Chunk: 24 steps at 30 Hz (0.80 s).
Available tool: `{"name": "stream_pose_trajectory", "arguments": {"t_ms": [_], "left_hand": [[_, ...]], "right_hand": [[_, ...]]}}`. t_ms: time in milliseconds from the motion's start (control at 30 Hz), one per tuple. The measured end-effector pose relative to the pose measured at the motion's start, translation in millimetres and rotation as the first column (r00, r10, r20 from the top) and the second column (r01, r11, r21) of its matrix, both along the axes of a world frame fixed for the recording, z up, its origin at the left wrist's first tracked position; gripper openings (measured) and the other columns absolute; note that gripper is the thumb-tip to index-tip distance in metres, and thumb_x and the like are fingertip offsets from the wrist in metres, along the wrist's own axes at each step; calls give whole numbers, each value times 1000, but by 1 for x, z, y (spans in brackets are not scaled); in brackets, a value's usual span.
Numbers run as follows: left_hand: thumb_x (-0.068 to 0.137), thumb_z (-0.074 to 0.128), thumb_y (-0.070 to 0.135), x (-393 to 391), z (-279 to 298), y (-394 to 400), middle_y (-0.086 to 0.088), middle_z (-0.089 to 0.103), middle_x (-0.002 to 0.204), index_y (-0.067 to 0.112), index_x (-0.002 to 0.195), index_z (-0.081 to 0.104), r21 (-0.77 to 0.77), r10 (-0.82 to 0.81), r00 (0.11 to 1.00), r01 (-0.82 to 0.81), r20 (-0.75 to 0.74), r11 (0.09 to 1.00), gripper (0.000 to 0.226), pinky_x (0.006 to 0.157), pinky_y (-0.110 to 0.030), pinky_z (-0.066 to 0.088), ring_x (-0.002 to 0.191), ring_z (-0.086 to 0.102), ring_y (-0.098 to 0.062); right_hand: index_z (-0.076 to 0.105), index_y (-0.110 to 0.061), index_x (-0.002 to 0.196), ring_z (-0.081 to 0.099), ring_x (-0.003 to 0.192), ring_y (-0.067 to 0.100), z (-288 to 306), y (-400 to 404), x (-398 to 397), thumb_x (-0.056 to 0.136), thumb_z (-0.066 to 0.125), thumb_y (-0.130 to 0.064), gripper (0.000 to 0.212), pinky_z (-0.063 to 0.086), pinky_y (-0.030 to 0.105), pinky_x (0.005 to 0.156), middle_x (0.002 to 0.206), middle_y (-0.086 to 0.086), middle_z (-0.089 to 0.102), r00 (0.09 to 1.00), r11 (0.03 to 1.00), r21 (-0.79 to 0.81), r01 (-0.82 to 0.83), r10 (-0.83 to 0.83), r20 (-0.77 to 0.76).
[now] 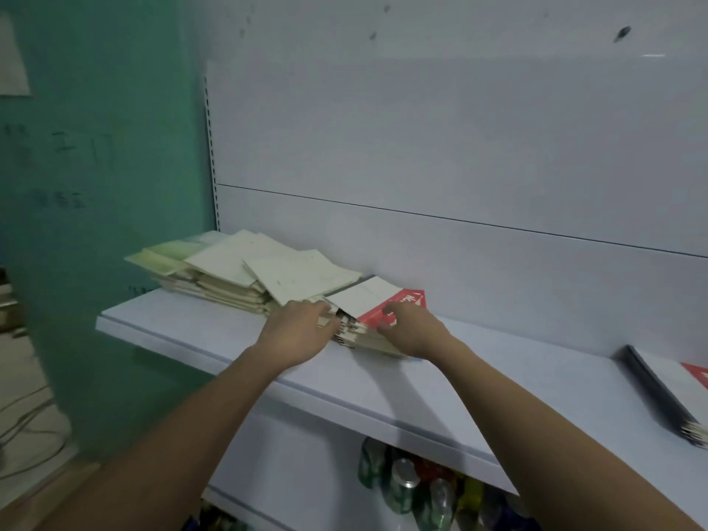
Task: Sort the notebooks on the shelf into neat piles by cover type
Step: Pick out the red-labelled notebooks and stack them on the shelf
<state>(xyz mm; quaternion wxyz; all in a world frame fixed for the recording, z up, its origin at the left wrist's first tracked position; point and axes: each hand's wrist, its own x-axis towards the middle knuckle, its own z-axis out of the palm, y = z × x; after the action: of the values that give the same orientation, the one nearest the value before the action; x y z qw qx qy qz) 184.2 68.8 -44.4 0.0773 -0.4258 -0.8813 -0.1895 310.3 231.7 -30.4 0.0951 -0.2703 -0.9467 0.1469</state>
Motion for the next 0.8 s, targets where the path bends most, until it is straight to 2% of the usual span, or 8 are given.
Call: {"name": "stream_pose_trajectory", "arguments": {"t_ms": [233,400,500,633,667,700,733,800], "left_hand": [[97,45,46,-59,11,30,0,58,133,25,134,53,53,-42,997,38,65,998,43,103,-36,39,127,45,-20],[96,53,35,-85,8,59,3,60,126,23,127,59,233,-110,964,52,244,971,33,90,-23,35,119,53,-15],[96,55,30,-92,7,73,4,64,117,23,120,63,334,-180,932,69,315,940,27,95,-24,38,115,55,-13],[95,52,38,-99,16,95,-1,69,105,19,113,63,372,-207,851,15,482,928,28,96,-34,48,98,64,-19],[96,49,44,-99,20,100,-6,68,105,15,117,61,383,-225,767,-29,601,923,38,97,-39,50,96,66,-23],[96,47,51,-98,26,105,-12,67,108,9,122,57,385,-261,616,-74,743,920,50,97,-43,51,96,68,-28],[94,47,57,-96,32,109,-18,65,112,5,125,53,387,-321,391,-101,863,917,61,95,-46,53,97,69,-34],[91,49,62,-93,43,114,-26,63,118,0,125,52,417,-424,-46,-108,904,902,71,91,-50,54,99,68,-43]], "right_hand": [[26,-21,149,24,142,28,-25,21,-79,79,48,-74,91,31,50,110,155,4,27,999,1000,13,-28,28,34],[30,-23,142,26,138,31,-63,26,-88,73,41,-83,93,22,53,112,148,4,34,999,991,130,-31,32,-6],[45,-27,130,44,124,22,-65,14,-61,75,47,-82,78,35,44,103,130,-7,51,991,982,184,-52,73,-108],[50,-32,136,58,107,22,-44,16,-40,99,43,-43,39,47,36,83,123,-4,62,956,995,64,-79,94,-277],[51,-34,136,60,104,22,-38,20,-41,101,41,-36,36,45,32,77,120,-3,65,926,998,62,-32,53,-374],[53,-34,135,61,99,23,-34,24,-43,102,41,-33,35,40,29,71,113,-3,67,882,998,62,26,7,-472],[54,-35,134,61,95,23,-30,29,-46,102,42,-31,34,36,28,68,107,-2,69,842,995,64,72,-26,-539],[55,-35,133,63,95,25,-23,36,-51,101,46,-31,34,42,32,71,108,-2,71,814,994,82,73,-12,-581]]}}
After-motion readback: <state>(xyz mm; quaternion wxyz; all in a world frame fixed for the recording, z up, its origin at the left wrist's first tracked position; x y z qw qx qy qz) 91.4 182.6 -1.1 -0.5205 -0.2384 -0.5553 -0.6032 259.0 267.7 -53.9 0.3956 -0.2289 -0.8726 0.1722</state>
